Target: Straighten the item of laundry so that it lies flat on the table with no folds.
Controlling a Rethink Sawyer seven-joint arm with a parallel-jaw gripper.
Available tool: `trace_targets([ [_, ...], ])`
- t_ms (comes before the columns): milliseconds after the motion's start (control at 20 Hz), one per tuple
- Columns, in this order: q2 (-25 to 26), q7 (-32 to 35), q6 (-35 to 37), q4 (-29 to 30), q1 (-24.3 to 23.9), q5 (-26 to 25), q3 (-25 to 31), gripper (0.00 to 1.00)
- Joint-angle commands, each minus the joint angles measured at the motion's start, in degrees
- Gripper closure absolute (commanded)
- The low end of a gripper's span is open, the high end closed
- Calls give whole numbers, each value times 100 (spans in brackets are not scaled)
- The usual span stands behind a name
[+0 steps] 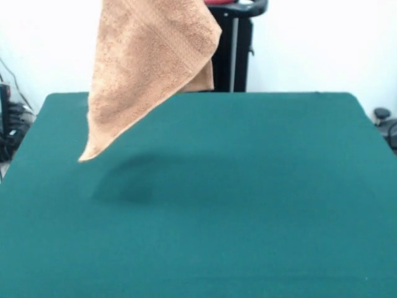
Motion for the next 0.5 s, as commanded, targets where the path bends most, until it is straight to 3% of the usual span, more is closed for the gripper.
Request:
trace_targets([
  [50, 375, -1135, -813, 1123, -456, -391, 1230, 100],
  [500, 632, -619, -1305, 1305, -782, -866, 1635, 100],
])
